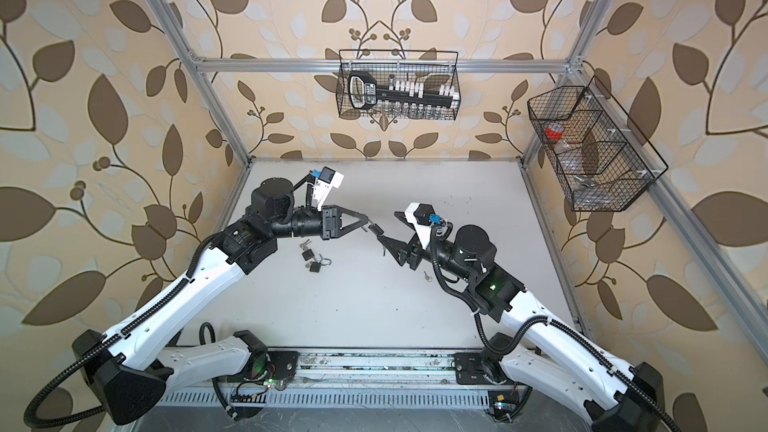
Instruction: Lock with the key
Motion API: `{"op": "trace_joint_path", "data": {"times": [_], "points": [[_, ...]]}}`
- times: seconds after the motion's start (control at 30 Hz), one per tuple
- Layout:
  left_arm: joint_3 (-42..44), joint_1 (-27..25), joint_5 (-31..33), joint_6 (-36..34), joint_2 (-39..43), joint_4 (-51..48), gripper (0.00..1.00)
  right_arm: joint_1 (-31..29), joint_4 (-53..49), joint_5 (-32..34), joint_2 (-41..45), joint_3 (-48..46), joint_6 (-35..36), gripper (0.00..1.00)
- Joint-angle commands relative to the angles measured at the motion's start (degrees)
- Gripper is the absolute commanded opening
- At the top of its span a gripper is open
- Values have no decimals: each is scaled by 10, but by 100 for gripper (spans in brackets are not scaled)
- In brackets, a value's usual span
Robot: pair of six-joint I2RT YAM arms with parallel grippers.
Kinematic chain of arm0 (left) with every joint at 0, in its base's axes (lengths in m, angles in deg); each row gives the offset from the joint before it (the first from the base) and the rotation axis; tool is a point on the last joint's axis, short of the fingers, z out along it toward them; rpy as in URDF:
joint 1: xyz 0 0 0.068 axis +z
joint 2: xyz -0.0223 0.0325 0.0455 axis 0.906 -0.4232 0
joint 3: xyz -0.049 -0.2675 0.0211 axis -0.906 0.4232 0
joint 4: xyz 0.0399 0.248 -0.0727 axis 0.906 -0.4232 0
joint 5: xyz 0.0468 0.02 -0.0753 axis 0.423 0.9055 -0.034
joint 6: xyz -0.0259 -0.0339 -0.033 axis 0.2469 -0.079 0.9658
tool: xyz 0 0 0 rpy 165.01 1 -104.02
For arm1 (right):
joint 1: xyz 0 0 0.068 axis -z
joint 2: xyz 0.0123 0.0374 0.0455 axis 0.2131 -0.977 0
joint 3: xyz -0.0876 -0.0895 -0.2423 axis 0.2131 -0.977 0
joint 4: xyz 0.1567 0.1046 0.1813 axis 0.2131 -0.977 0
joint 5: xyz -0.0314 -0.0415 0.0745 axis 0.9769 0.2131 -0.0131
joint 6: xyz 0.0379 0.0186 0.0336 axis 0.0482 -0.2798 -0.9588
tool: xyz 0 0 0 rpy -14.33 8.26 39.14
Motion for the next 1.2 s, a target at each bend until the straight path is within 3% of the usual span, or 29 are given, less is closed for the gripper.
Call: {"op": "trace_joint_path", "data": {"times": [0.0, 0.27, 0.77, 0.93, 1.17], "points": [[-13, -4, -12, 22, 22, 63, 0, 1, 69, -31, -18, -7, 0, 62], [-5, -4, -16, 29, 36, 73, 0, 1, 77, -46, -50, 5, 1, 44], [-4, -4, -27, 35, 25, 89, 0, 0, 75, -50, -55, -2, -4, 28], [1, -4, -25, 41, 26, 97, 0, 1, 75, -63, -60, 3, -7, 12], [7, -4, -10, 33, 39, 101, 0, 0, 79, -62, -45, -1, -30, 11]]}}
